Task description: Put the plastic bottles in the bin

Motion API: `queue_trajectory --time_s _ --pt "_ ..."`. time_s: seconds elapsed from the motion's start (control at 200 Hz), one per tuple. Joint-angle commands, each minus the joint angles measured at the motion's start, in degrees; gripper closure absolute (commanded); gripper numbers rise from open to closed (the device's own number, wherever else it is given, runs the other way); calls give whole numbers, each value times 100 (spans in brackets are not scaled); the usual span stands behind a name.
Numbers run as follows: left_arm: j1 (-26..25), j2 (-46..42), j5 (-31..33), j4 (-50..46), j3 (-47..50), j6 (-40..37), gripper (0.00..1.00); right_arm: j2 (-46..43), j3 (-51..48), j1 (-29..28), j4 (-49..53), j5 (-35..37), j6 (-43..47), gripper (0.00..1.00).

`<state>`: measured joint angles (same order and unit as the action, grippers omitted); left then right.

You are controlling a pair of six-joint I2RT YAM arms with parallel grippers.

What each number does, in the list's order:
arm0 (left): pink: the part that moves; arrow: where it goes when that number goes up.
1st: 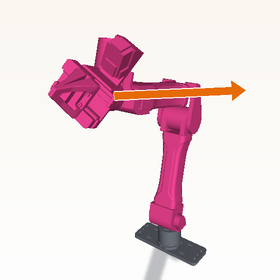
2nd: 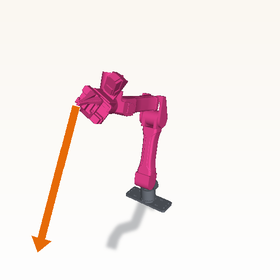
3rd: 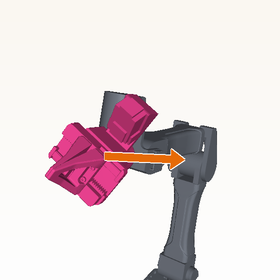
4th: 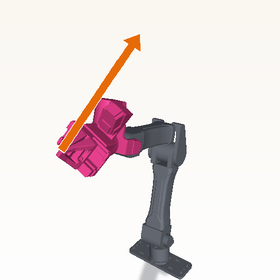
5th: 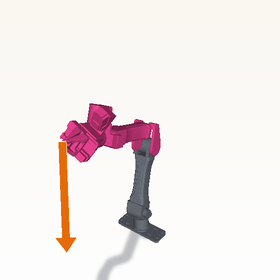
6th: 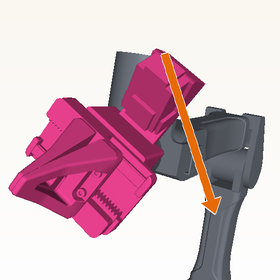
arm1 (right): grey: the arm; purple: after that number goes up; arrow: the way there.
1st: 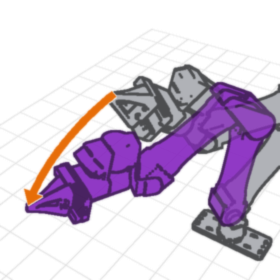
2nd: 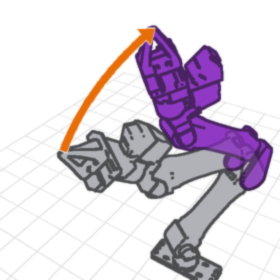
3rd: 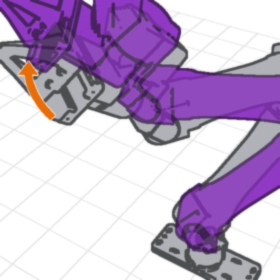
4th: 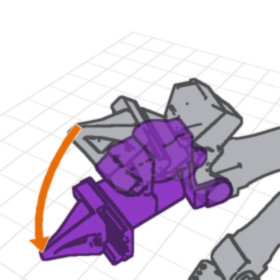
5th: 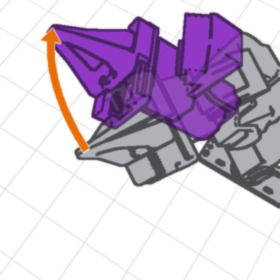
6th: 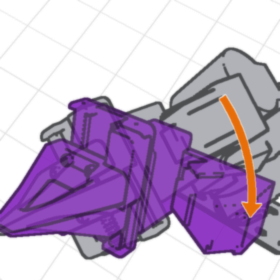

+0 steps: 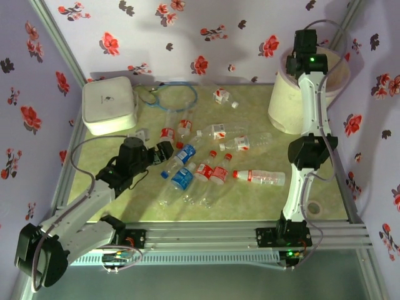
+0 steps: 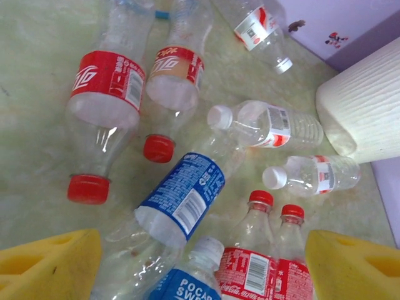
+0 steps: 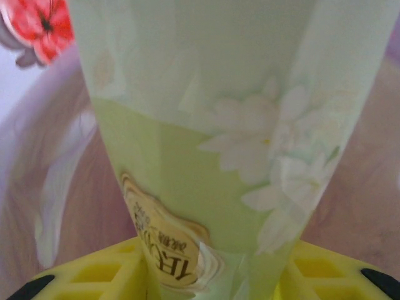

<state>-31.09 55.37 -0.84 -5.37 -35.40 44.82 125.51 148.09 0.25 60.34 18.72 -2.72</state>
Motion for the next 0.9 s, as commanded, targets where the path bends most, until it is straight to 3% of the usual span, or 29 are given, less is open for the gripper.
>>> queue_trajectory --time_s 0.0,0.235,0.465,0.745,0.895 --pt "59 -137 223 -160 -22 -80 15 170 194 72 698 -483 -319 57" --pt "102 -117 224 -115 134 -62 14 -89 21 63 1199 -2128 -704 63" --pt "147 -106 222 -90 190 -103 14 -701 -226 32 1225 -3017 -870 66" --pt "173 -180 215 -254 152 -193 14 -863 -512 232 1122 -1483 -691 66" --pt "222 -301 227 -320 191 -222 14 -622 -437 378 962 -1258 -621 66"
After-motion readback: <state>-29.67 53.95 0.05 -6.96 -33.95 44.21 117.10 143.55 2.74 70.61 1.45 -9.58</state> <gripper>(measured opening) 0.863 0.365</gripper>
